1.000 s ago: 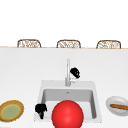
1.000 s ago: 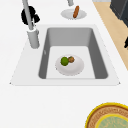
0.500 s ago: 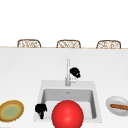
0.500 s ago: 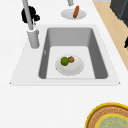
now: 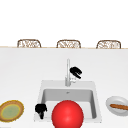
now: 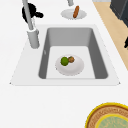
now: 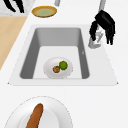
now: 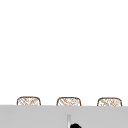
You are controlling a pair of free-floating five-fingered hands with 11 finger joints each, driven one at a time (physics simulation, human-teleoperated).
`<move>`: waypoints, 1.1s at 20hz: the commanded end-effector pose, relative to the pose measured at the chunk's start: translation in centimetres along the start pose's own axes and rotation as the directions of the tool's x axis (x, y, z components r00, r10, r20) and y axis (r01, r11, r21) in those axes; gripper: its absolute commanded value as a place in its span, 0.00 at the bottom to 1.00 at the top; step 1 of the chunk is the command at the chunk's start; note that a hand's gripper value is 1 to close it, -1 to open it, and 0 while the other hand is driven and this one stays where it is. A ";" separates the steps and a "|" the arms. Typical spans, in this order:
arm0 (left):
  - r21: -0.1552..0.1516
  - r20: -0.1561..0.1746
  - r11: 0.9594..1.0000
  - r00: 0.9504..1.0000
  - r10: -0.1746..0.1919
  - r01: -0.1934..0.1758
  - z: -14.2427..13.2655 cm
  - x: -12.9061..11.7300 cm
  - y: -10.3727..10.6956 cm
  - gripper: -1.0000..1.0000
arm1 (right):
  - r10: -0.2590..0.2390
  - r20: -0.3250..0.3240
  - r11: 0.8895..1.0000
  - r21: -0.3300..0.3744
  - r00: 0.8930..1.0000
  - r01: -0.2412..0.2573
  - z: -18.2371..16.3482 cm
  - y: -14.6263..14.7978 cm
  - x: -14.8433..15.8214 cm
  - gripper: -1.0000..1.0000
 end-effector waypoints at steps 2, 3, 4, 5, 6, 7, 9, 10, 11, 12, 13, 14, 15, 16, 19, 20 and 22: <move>0.000 0.000 1.000 1.000 0.000 0.000 0.0 0.0 0.0 0.50 | -0.041 0.073 0.999 -0.025 0.996 0.043 1.1 -1.0 -2.0 0.00; 0.000 0.000 1.000 1.000 0.000 0.000 0.0 0.0 0.0 0.50 | -0.046 0.090 0.998 -0.028 0.995 0.049 1.2 -0.9 -2.5 0.00; 0.000 0.000 1.000 1.000 0.000 0.000 0.0 0.0 0.0 0.50 | -0.057 0.102 0.998 -0.034 0.993 0.061 1.3 -0.9 -3.1 0.00; 0.000 0.000 1.000 1.000 0.000 0.000 0.0 0.0 0.0 0.50 | -0.073 0.113 0.996 -0.040 0.991 0.078 1.4 -1.0 -3.6 0.00; 0.000 0.000 1.000 1.000 0.000 0.000 0.0 0.0 0.0 0.50 | -0.089 0.125 0.994 -0.044 0.988 0.095 1.5 -1.0 -4.1 0.00; 0.000 0.000 1.000 1.000 0.000 0.000 0.0 0.0 0.0 0.50 | -0.108 0.136 0.992 -0.050 0.985 0.115 1.5 -0.9 -4.6 0.00; 0.000 0.000 1.000 1.000 0.000 0.000 0.0 0.0 0.0 0.50 | -0.135 0.156 0.987 -0.065 0.978 0.147 1.4 -0.6 -5.5 0.00; 0.000 0.000 1.000 1.000 0.000 0.000 0.0 0.0 0.0 0.50 | -0.151 0.160 0.983 -0.080 0.976 0.165 1.4 -0.2 -5.9 0.00; 0.000 0.000 1.000 1.000 0.000 0.000 0.0 0.0 0.0 0.50 | -0.156 0.166 0.981 -0.092 0.974 0.173 1.3 0.0 -6.3 0.00; 0.000 0.000 1.000 1.000 0.000 0.000 0.0 0.0 0.0 0.50 | -0.160 0.173 0.978 -0.104 0.972 0.180 1.3 0.3 -6.7 0.00; 0.000 0.000 1.000 1.000 0.000 0.000 0.0 0.0 0.0 0.50 | -0.163 0.180 0.976 -0.112 0.970 0.185 1.2 0.6 -7.2 0.00; 0.000 0.000 1.000 1.000 0.000 0.000 0.0 0.0 0.0 0.50 | -0.167 0.187 0.974 -0.121 0.968 0.192 1.1 0.8 -7.6 0.00; 0.000 0.000 1.000 1.000 0.000 0.000 0.0 0.0 0.0 0.50 | -0.168 0.195 0.972 -0.129 0.966 0.195 1.0 1.2 -7.9 0.00; 0.000 0.000 1.000 1.000 0.000 0.000 0.0 0.0 0.0 0.50 | -0.170 0.202 0.971 -0.134 0.964 0.199 0.9 1.6 -8.3 0.00; 0.000 0.000 1.000 1.000 0.000 0.000 0.0 0.0 0.0 0.50 | -0.171 0.221 0.964 -0.162 0.960 0.209 0.9 2.8 -9.3 0.00; 0.000 0.000 1.000 1.000 0.000 0.000 0.0 0.0 0.0 0.50 | -0.168 0.230 0.962 -0.173 0.959 0.210 1.0 3.3 -9.4 0.00; 0.000 0.000 1.000 1.000 0.000 0.000 0.0 0.0 0.0 0.50 | -0.134 0.225 0.969 -0.175 0.965 0.176 0.9 3.4 -9.5 0.00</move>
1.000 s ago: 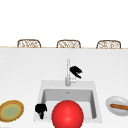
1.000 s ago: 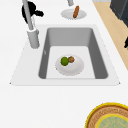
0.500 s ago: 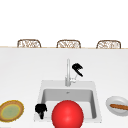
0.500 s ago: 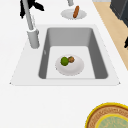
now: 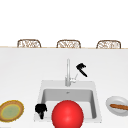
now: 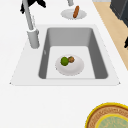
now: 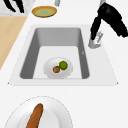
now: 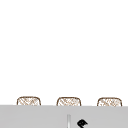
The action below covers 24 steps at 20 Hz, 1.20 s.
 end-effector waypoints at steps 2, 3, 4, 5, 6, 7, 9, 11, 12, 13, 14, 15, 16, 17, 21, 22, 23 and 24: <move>0.000 0.000 1.000 1.000 0.000 0.000 0.0 0.0 0.0 0.50 | -0.012 0.036 1.000 -0.019 0.999 0.013 0.2 1.1 -0.6 0.00; 0.000 0.000 1.000 1.000 0.000 0.000 0.0 0.0 0.0 0.50 | -0.005 0.031 1.000 -0.018 0.999 0.005 0.2 1.4 -0.6 0.00; 0.000 0.000 1.000 1.000 0.000 0.000 0.0 0.0 0.0 0.50 | -0.005 0.030 1.000 -0.018 1.000 0.005 0.2 1.5 -0.7 0.00; 0.000 0.000 1.000 1.000 0.000 0.000 0.0 0.0 0.0 0.50 | -0.005 0.031 1.000 -0.016 0.999 0.006 0.3 1.8 -0.8 0.00; 0.000 0.000 1.000 1.000 0.000 0.000 0.0 0.0 0.0 0.50 | -0.011 0.036 1.000 -0.013 0.999 0.011 0.4 2.1 -1.0 0.00; 0.000 0.000 1.000 1.000 0.000 0.000 0.0 0.0 0.0 0.50 | -0.019 0.046 1.000 -0.003 0.999 0.019 0.4 2.4 -1.2 0.00; 0.000 0.000 1.000 1.000 0.000 0.000 0.0 0.0 0.0 0.50 | -0.040 0.067 0.999 0.004 0.997 0.040 0.4 3.1 -1.6 0.00; 0.000 0.000 1.000 1.000 0.000 0.000 0.0 0.0 0.0 0.50 | -0.065 0.085 0.998 0.003 0.994 0.065 0.5 3.9 -1.9 0.00; 0.000 0.000 1.000 1.000 0.000 0.000 0.0 0.0 0.0 0.50 | -0.077 0.098 0.997 0.002 0.992 0.077 0.5 4.4 -2.2 0.00; 0.000 0.000 1.000 1.000 0.000 0.000 0.0 0.0 0.0 0.50 | -0.094 0.118 0.996 0.012 0.988 0.094 0.2 4.8 -2.2 0.00; 0.000 0.000 1.000 1.000 0.000 0.000 0.0 0.0 0.0 0.50 | -0.106 0.129 0.994 0.012 0.986 0.105 0.1 5.1 -2.3 0.00; 0.000 0.000 1.000 1.000 0.000 0.000 0.0 0.0 0.0 0.50 | -0.120 0.142 0.993 0.008 0.983 0.120 -0.1 5.4 -2.5 0.00; 0.000 0.000 1.000 1.000 0.000 0.000 0.0 0.0 0.0 0.50 | -0.126 0.154 0.992 0.013 0.980 0.125 -0.1 5.6 -2.6 0.00; 0.000 0.000 1.000 1.000 0.000 0.000 0.0 0.0 0.0 0.50 | -0.134 0.168 0.991 0.017 0.977 0.133 -0.3 5.8 -2.7 0.00; 0.000 0.000 1.000 1.000 0.000 0.000 0.0 0.0 0.0 0.50 | -0.182 0.203 0.983 0.024 0.962 0.181 -0.4 6.9 -2.9 0.00; 0.000 0.000 1.000 1.000 0.000 0.000 0.0 0.0 0.0 0.50 | -0.193 0.208 0.981 0.029 0.959 0.191 -0.2 7.2 -3.0 0.00; 0.000 0.000 1.000 1.000 0.000 0.000 0.0 0.0 0.0 0.50 | -0.205 0.208 0.979 0.035 0.956 0.202 0.1 7.6 -2.9 0.00; 0.000 0.000 1.000 1.000 0.000 0.000 0.0 0.0 0.0 0.50 | -0.206 0.205 0.979 0.048 0.957 0.200 0.7 8.0 -2.8 0.00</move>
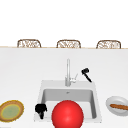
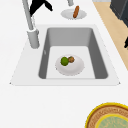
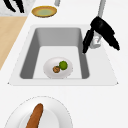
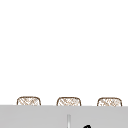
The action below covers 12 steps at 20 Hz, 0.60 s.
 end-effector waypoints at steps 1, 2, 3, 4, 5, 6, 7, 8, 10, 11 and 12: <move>0.000 0.000 1.000 1.000 0.000 0.000 0.0 0.0 0.0 0.50 | -0.083 0.038 0.996 0.041 0.996 0.081 1.0 1.4 0.2 0.00; 0.000 0.000 1.000 1.000 0.000 0.000 0.0 0.0 0.0 0.50 | -0.069 0.030 0.997 0.044 0.997 0.068 1.3 1.9 0.5 0.00; 0.000 0.000 1.000 1.000 0.000 0.000 0.0 0.0 0.0 0.50 | -0.062 0.026 0.997 0.038 0.998 0.061 1.8 2.3 0.4 0.00; 0.000 0.000 1.000 1.000 0.000 0.000 0.0 0.0 0.0 0.50 | -0.058 0.022 0.998 0.021 0.998 0.057 2.2 2.7 0.3 0.00; 0.000 0.000 1.000 1.000 0.000 0.000 0.0 0.0 0.0 0.50 | -0.052 0.020 0.999 0.011 0.998 0.052 2.6 3.1 0.3 0.00; 0.000 0.000 1.000 1.000 0.000 0.000 0.0 0.0 0.0 0.50 | -0.047 0.018 0.999 0.001 0.999 0.047 3.0 3.6 0.3 0.00; 0.000 0.000 1.000 1.000 0.000 0.000 0.0 0.0 0.0 0.50 | -0.032 0.018 0.999 -0.003 0.999 0.032 3.6 4.3 0.6 0.00; 0.000 0.000 1.000 1.000 0.000 0.000 0.0 0.0 0.0 0.50 | -0.026 0.019 1.000 -0.005 0.999 0.027 4.1 4.8 0.8 0.00; 0.000 0.000 1.000 1.000 0.000 0.000 0.0 0.0 0.0 0.50 | -0.030 0.022 1.000 -0.008 0.999 0.030 4.9 5.9 1.5 0.00; 0.000 0.000 1.000 1.000 0.000 0.000 0.0 0.0 0.0 0.50 | -0.043 0.035 0.999 -0.004 0.998 0.043 4.9 6.4 1.6 0.00; 0.000 0.000 1.000 1.000 0.000 0.000 0.0 0.0 0.0 0.50 | -0.062 0.061 0.998 0.026 0.996 0.061 4.8 6.8 1.7 0.00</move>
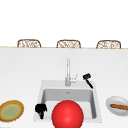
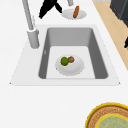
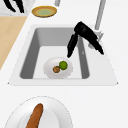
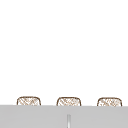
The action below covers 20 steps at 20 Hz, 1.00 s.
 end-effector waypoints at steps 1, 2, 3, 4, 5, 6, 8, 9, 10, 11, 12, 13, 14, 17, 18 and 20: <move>0.000 0.000 1.000 1.000 0.000 0.000 0.0 0.0 0.0 0.50 | -0.058 0.053 0.998 0.038 0.997 0.056 0.7 1.8 0.8 0.00; 0.000 0.000 1.000 1.000 0.000 0.000 0.0 0.0 0.0 0.50 | -0.072 0.054 0.996 0.049 0.996 0.069 0.9 2.2 0.9 0.00; 0.000 0.000 1.000 1.000 0.000 0.000 0.0 0.0 0.0 0.50 | -0.087 0.056 0.995 0.056 0.995 0.083 1.2 2.6 1.0 0.00; 0.000 0.000 1.000 1.000 0.000 0.000 0.0 0.0 0.0 0.50 | -0.092 0.056 0.994 0.056 0.994 0.089 1.6 3.1 1.2 0.00; 0.000 0.000 1.000 1.000 0.000 0.000 0.0 0.0 0.0 0.50 | -0.094 0.052 0.994 0.055 0.994 0.091 2.1 3.5 1.4 0.00; 0.000 0.000 1.000 1.000 0.000 0.000 0.0 0.0 0.0 0.50 | -0.092 0.047 0.995 0.052 0.995 0.090 2.7 4.1 1.6 0.00; 0.000 0.000 1.000 1.000 0.000 0.000 0.0 0.0 0.0 0.50 | -0.085 0.034 0.996 0.034 0.996 0.084 4.0 5.1 2.2 0.00; 0.000 0.000 1.000 1.000 0.000 0.000 0.0 0.0 0.0 0.50 | -0.086 0.032 0.996 0.034 0.996 0.085 4.7 5.7 2.3 0.00; 0.000 0.000 1.000 1.000 0.000 0.000 0.0 0.0 0.0 0.50 | -0.080 0.032 0.996 0.032 0.996 0.079 5.5 5.9 2.4 0.00; 0.000 0.000 1.000 1.000 0.000 0.000 0.0 0.0 0.0 0.50 | -0.074 0.037 0.997 0.026 0.997 0.073 6.1 6.5 2.4 0.00; 0.000 0.000 1.000 1.000 0.000 0.000 0.0 0.0 0.0 0.50 | -0.071 0.041 0.997 0.020 0.997 0.071 6.7 7.0 2.5 0.00; 0.000 0.000 1.000 1.000 0.000 0.000 0.0 0.0 0.0 0.50 | -0.063 0.039 0.998 0.009 0.997 0.063 7.4 7.5 2.6 0.00; 0.000 0.000 1.000 1.000 0.000 0.000 0.0 0.0 0.0 0.50 | -0.059 0.036 0.998 -0.002 0.998 0.059 8.0 8.0 2.8 0.00; 0.000 0.000 1.000 1.000 0.000 0.000 0.0 0.0 0.0 0.50 | -0.050 0.023 0.998 -0.028 0.999 0.050 10.1 9.2 3.4 0.00; 0.000 0.000 1.000 1.000 0.000 0.000 0.0 0.0 0.0 0.50 | -0.052 0.016 0.997 -0.058 0.999 0.053 10.7 9.1 3.3 0.00; 0.000 0.000 1.000 1.000 0.000 0.000 0.0 0.0 0.0 0.50 | -0.075 0.031 0.994 -0.079 0.997 0.078 12.1 8.8 3.1 0.00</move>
